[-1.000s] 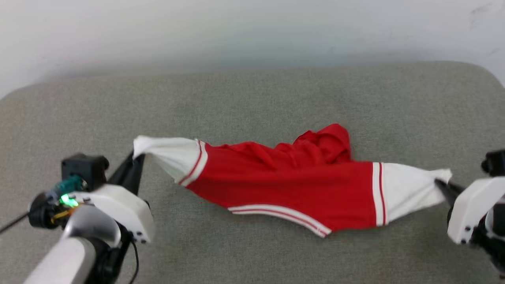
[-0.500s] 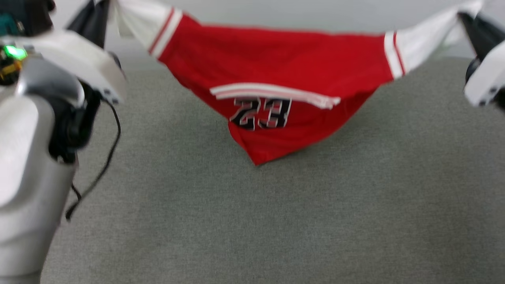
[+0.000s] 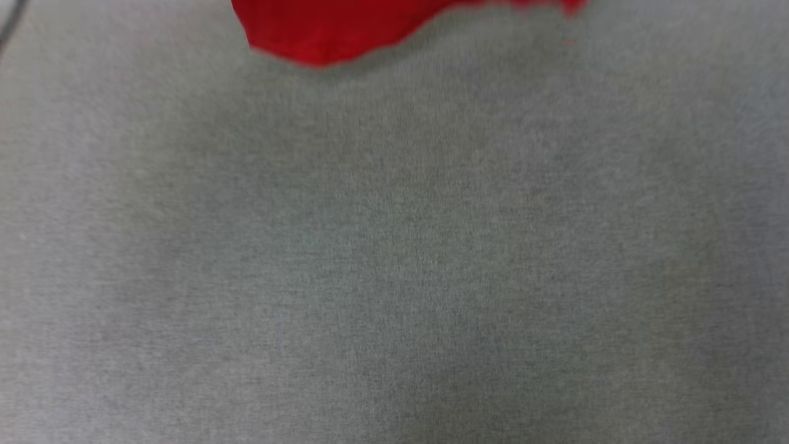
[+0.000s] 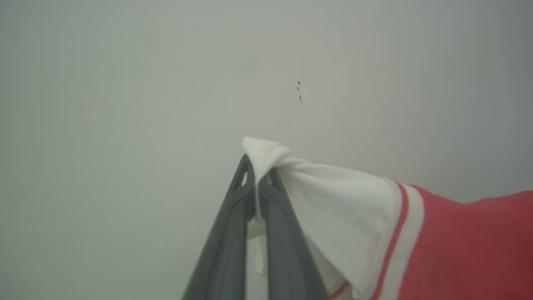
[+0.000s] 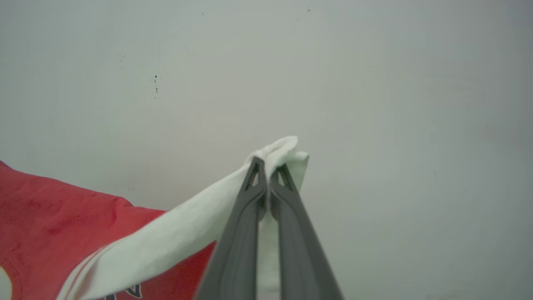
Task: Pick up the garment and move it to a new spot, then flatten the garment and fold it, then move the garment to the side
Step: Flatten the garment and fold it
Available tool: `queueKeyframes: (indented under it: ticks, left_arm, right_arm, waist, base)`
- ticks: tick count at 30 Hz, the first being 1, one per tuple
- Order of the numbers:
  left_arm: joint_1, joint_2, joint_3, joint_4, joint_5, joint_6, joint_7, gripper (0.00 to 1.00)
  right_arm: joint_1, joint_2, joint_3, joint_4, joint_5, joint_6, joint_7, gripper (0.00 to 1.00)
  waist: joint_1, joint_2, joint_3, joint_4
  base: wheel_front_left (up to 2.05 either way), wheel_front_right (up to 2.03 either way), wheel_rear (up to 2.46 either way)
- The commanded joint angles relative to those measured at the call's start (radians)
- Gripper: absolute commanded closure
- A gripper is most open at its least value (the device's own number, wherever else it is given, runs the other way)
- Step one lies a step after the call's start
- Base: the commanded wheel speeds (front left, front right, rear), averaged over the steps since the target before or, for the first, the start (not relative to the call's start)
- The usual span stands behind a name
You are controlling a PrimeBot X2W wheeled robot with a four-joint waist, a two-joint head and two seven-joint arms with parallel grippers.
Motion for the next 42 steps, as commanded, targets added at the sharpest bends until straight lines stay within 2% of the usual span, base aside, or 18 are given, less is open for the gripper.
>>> queueKeyframes:
  ticks: [1, 6, 11, 16, 23, 28, 33, 42]
  left_arm:
    - [-0.071, 0.001, -0.003, 0.033, 0.016, -0.01, -0.012, 1.0]
    - [-0.227, 0.002, 0.001, 0.104, 0.034, -0.024, -0.038, 1.0]
    - [-0.306, -0.001, -0.002, 0.156, 0.036, -0.038, -0.049, 1.0]
    - [-0.314, -0.011, 0.004, 0.216, 0.015, -0.054, -0.08, 1.0]
    - [-0.25, -0.035, 0.006, 0.323, -0.021, -0.084, -0.121, 1.0]
    - [-0.16, -0.06, 0.008, 0.411, -0.061, -0.116, -0.169, 1.0]
    - [-0.045, -0.075, 0.009, 0.472, -0.103, -0.136, -0.205, 1.0]
    - [0.344, -0.1, -0.009, 0.511, -0.201, -0.152, -0.265, 1.0]
  right_arm:
    - [-0.071, -0.002, 0.013, 0.024, -0.003, -0.001, -0.023, 1.0]
    - [-0.231, -0.007, 0.03, 0.094, 0.008, -0.001, -0.06, 1.0]
    - [-0.326, -0.017, 0.077, 0.176, 0.023, -0.001, -0.099, 1.0]
    - [-0.364, -0.017, 0.134, 0.266, 0.052, -0.001, -0.143, 1.0]
    - [-0.335, -0.018, 0.223, 0.397, 0.114, -0.001, -0.214, 1.0]
    - [-0.254, -0.019, 0.29, 0.493, 0.179, -0.001, -0.259, 1.0]
    - [-0.135, -0.016, 0.349, 0.533, 0.24, -0.001, -0.29, 1.0]
    - [0.262, -0.026, 0.464, 0.5, 0.369, -0.001, -0.346, 1.0]
  waist:
    - [-0.0001, 0.0, 0.078, -0.007]
    - [-0.0001, 0.0, 0.151, -0.018]
    - [-0.0001, 0.0, 0.219, -0.021]
    - [-0.0001, 0.0, 0.275, -0.024]
    - [-0.0001, 0.0, 0.303, -0.018]
    - [-0.0001, 0.0, 0.26, -0.009]
    - [-0.0001, 0.0, 0.188, -0.006]
    - [-0.0001, 0.0, -0.029, -0.009]
  base:
    - [0.0, 0.0, 0.0]
    - [0.0, 0.0, 0.0]
    - [0.0, 0.0, 0.0]
    - [0.0, 0.0, 0.0]
    - [0.0, 0.0, 0.0]
    - [0.0, 0.0, 0.0]
    - [0.0, 0.0, 0.0]
    - [0.0, 0.0, 0.0]
